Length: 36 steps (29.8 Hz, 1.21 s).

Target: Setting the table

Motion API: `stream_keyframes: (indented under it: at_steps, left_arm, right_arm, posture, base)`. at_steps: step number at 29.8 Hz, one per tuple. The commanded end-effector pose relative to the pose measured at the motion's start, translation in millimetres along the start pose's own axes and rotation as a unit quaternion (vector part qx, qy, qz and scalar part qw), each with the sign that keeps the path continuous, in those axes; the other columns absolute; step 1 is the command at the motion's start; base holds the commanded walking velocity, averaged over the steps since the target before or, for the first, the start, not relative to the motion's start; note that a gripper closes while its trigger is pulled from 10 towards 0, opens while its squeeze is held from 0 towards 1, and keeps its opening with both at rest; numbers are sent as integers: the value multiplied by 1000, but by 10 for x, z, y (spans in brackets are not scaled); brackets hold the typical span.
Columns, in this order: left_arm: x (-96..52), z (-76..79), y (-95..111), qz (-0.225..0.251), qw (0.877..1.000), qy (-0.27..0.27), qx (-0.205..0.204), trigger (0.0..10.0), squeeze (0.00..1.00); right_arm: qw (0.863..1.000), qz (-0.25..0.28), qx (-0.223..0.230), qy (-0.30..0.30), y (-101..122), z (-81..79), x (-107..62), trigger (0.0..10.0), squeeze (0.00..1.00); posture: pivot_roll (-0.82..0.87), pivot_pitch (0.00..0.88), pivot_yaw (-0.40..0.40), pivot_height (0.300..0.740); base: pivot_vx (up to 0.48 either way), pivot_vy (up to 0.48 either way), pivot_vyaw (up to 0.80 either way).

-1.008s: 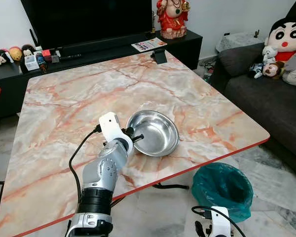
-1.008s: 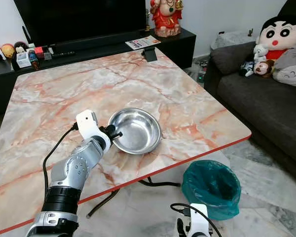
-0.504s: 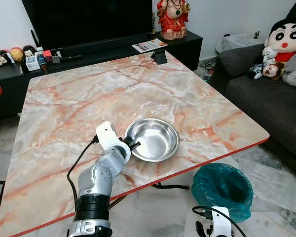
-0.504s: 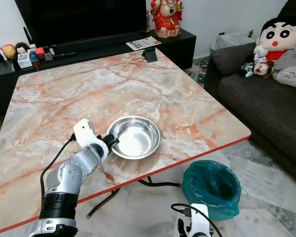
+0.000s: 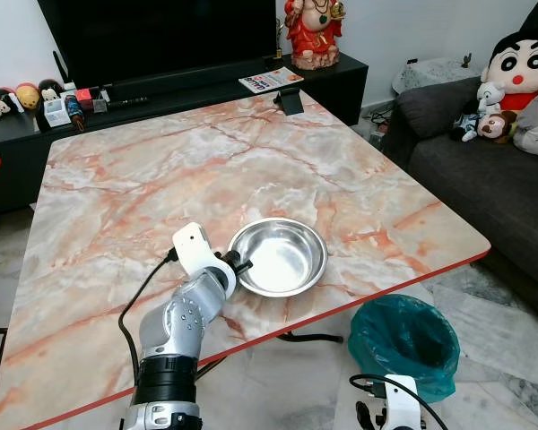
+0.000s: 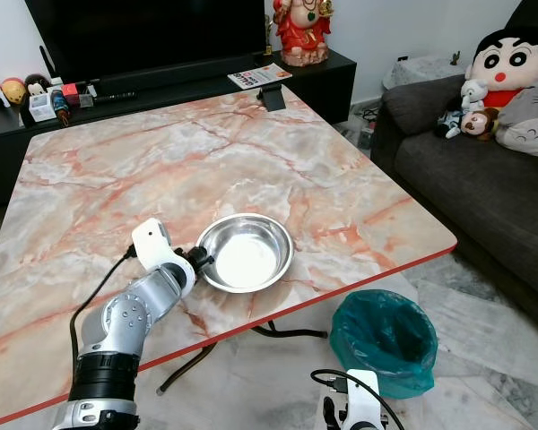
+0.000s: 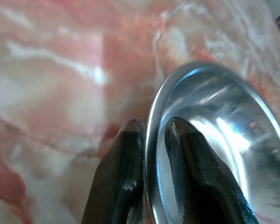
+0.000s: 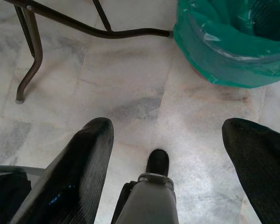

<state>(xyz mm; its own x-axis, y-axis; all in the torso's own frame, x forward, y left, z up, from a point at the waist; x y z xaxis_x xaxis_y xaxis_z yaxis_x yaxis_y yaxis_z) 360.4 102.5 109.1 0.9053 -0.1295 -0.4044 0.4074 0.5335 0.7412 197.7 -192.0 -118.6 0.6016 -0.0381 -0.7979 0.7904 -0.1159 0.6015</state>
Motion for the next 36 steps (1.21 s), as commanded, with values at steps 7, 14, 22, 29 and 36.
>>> stream_keyframes:
  at_steps: [7,14,22,29,36]
  left_arm:
    - [-64,-136,83,8,1000,3,23,10000,1000]
    - [-159,-297,368,90,994,27,51,10000,0]
    - [-686,-1323,931,265,915,225,205,10000,0]
    - [-1126,-2137,899,264,857,344,279,10000,0]
    - [-1262,-2270,864,269,828,354,341,10000,0]
  right_arm:
    - [1000,-6,-2,4,-21,-23,0,10000,0]
    - [1000,-4,-1,4,-9,-21,3,10000,0]
    - [1000,-3,0,4,-1,-19,3,10000,0]
    - [1000,2,7,6,7,-36,3,10000,0]
    - [1000,5,10,7,9,-46,3,10000,0]
  posture:
    - [111,0,42,740]
    - [116,0,35,740]
    - [125,0,29,740]
    - [136,0,33,740]
    - [140,0,36,740]
  base:
    - [0,0,0]
    - [0,0,0]
    - [0,0,0]
    - [0,0,0]
    - [0,0,0]
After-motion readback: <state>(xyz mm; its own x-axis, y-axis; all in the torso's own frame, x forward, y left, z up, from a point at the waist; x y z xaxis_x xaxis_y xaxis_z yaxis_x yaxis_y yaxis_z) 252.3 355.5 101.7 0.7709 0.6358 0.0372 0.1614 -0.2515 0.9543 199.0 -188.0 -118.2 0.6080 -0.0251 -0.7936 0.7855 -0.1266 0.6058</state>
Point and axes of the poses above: a point about 5 cm out from each wrist's last joint towards the gripper, its own x axis pointing out of the wrist towards the gripper, its own y axis along the axis of the wrist's last joint, z = x × y, the point moved 4 cm from there along x, pointing out of the wrist towards the gripper, and after that the axes turned 2 degrees about x, right-handed, at the moved point
